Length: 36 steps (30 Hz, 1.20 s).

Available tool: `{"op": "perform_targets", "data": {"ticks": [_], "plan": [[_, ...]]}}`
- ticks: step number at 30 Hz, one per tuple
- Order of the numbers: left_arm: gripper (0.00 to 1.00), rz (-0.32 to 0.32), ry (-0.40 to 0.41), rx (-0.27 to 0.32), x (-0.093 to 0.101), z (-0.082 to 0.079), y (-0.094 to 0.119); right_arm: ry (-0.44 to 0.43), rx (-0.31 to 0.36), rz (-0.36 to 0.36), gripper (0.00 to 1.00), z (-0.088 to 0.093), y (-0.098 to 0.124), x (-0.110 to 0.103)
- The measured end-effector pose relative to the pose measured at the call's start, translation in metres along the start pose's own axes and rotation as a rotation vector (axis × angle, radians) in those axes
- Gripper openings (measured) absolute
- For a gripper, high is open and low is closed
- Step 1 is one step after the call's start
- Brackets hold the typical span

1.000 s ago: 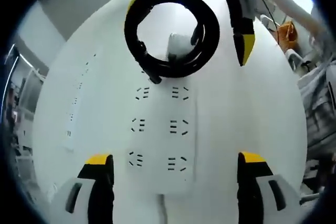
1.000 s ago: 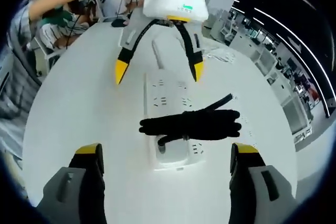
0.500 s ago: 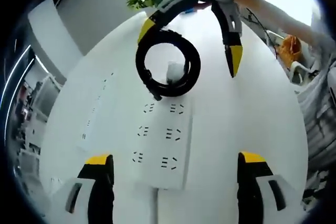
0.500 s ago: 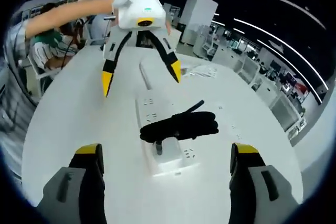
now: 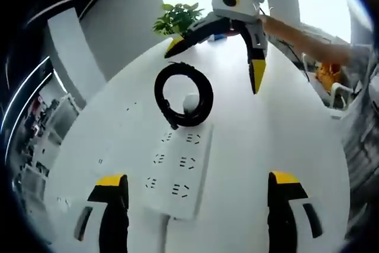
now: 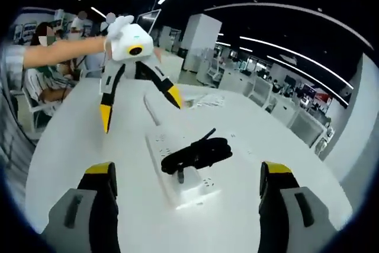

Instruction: Straighten the power strip on the desk, plug the charger into it

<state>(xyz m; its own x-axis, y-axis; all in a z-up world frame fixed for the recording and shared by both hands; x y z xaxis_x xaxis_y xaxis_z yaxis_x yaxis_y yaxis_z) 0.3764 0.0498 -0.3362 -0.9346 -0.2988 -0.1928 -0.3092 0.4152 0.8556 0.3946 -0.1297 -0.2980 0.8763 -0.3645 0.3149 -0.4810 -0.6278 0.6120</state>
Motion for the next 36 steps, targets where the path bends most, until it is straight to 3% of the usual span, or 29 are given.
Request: {"op": "perform_targets", "data": {"ticks": [5,12,18,25,36], "plan": [[0.99,-0.065,0.017,0.070,-0.002,-0.004,0.009,-0.057,0.036,0.028,1.00,0.000,0.007,-0.003],[0.99,-0.144,0.025,0.133,0.004,-0.004,0.020,-0.098,0.063,0.122,1.00,0.003,0.019,-0.001],[0.99,-0.238,0.004,0.183,0.016,-0.005,0.027,-0.176,0.170,0.187,1.00,0.000,0.034,-0.001],[0.99,-0.348,0.193,0.373,0.013,-0.003,0.042,-0.195,0.219,0.247,1.00,0.000,0.048,-0.012],[0.99,-0.423,0.326,0.508,0.026,0.006,0.062,-0.250,0.313,0.303,1.00,-0.002,0.065,-0.031]]}}
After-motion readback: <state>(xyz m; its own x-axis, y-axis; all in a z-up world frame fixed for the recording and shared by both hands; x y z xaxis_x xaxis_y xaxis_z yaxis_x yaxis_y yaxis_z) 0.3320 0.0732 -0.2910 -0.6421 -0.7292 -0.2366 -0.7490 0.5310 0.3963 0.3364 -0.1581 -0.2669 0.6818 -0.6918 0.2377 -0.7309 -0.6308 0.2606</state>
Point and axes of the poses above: the point that each gripper's makers call its tool centre point, and the gripper's own axes: y roughly backward along the fingers, x roughly to its right, z roughly out of its underside, the point moved 4 cm from there along y, roughly backward along the fingers, and after that the axes turned 14 degrees about -x, right-handed, at the moved point
